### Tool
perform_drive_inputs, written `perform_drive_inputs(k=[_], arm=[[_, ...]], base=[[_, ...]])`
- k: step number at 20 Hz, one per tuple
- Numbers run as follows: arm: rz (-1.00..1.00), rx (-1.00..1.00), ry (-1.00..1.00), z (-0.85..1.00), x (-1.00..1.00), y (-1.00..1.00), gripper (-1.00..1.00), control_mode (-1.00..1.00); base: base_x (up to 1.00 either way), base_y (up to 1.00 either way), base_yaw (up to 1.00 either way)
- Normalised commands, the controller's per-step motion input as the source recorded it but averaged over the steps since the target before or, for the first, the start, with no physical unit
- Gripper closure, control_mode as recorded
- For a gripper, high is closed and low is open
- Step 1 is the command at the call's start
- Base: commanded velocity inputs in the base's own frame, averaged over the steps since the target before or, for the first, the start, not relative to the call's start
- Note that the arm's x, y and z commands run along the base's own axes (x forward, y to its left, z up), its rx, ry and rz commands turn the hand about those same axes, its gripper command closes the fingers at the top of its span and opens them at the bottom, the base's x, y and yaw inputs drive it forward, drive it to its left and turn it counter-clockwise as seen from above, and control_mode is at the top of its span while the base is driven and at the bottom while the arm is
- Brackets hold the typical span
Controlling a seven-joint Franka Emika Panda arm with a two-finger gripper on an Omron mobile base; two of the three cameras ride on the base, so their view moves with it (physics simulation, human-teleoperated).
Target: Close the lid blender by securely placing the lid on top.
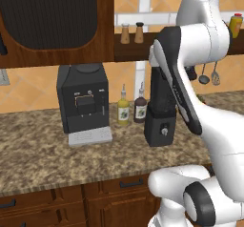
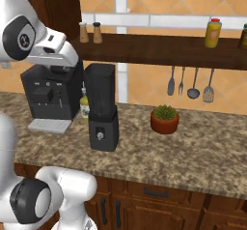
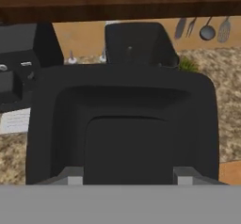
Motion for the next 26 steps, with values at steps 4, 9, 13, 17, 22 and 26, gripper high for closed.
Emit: perform_drive_inputs(k=[4, 9, 13, 17, 22, 26], arm=[[0.0, 0.0, 0.06, -0.02, 0.42, -0.3, 1.0, -1.0], [0.0, 0.0, 0.04, -0.1, 0.44, -0.27, 1.0, -1.0], [0.0, 0.0, 0.04, -0.2, 0.45, -0.25, 1.0, -1.0], [0.0, 0.0, 0.04, -0.21, 0.46, -0.21, 1.0, -1.0], [0.0, 0.0, 0.03, -0.19, 0.38, -0.1, 1.0, -1.0], [0.0, 0.0, 0.0, -0.16, 0.31, 0.0, 1.0, -1.0]], base=[[0.0, 0.0, 0.0], [0.0, 0.0, 0.0], [0.0, 0.0, 0.0], [0.0, 0.0, 0.0], [0.0, 0.0, 0.0], [0.0, 0.0, 0.0]])
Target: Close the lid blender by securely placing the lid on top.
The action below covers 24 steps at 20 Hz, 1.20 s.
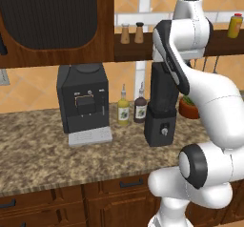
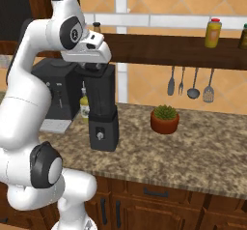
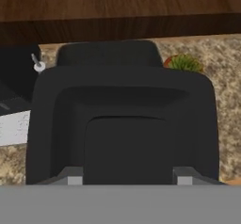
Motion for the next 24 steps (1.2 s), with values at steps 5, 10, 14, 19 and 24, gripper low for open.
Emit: perform_drive_inputs(k=[5, 10, 14, 19, 24], arm=[[0.0, 0.0, 0.0, -0.09, 0.27, 0.0, 1.0, -1.0], [0.0, 0.0, 0.01, -0.08, 0.29, 0.0, 1.0, -1.0], [0.0, 0.0, 0.03, -0.07, 0.27, 0.0, 1.0, -1.0], [0.0, 0.0, 0.06, -0.01, 0.36, -0.07, 1.0, -1.0], [0.0, 0.0, 0.05, -0.01, 0.35, -0.08, 1.0, -1.0]], base=[[0.0, 0.0, 0.0], [0.0, 0.0, 0.0], [0.0, 0.0, 0.0], [0.0, 0.0, 0.0], [0.0, 0.0, 0.0]])
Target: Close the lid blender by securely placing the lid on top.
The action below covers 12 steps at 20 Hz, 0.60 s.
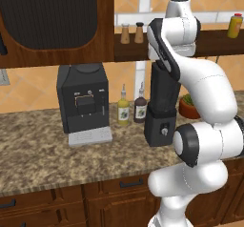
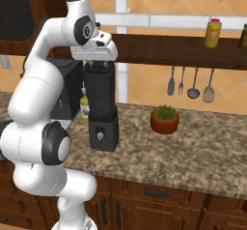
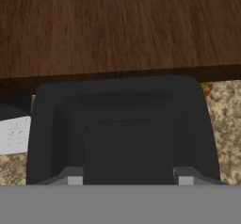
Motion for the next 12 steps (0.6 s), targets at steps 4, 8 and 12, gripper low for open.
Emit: perform_drive_inputs(k=[4, 8, 12], arm=[[0.0, 0.0, 0.01, -0.04, 0.32, -0.04, 1.0, -1.0], [0.0, 0.0, 0.0, -0.09, 0.3, -0.01, 1.0, -1.0], [0.0, 0.0, 0.0, -0.15, 0.28, 0.0, 1.0, -1.0]], base=[[0.0, 0.0, 0.0], [0.0, 0.0, 0.0], [0.0, 0.0, 0.0]])
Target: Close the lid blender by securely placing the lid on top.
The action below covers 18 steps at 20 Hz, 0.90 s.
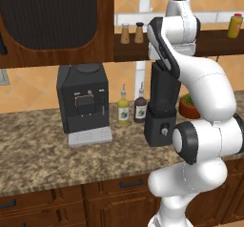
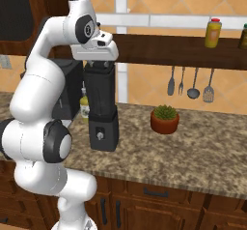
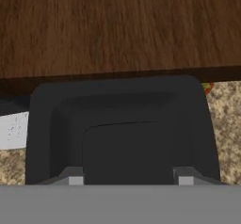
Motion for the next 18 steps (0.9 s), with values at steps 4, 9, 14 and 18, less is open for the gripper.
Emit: perform_drive_inputs(k=[4, 9, 14, 18], arm=[[0.0, 0.0, 0.0, -0.27, 0.29, 0.0, 1.0, -1.0], [0.0, 0.0, 0.0, -0.14, 0.17, 0.0, 1.0, -1.0], [0.0, 0.0, 0.05, 0.0, 0.0, 0.0, 1.0, -1.0], [0.0, 0.0, 0.11, 0.0, -0.01, 0.03, 1.0, -1.0]], base=[[0.0, 0.0, 0.0], [0.0, 0.0, 0.0], [0.0, 0.0, 0.0], [0.0, 0.0, 0.0]])
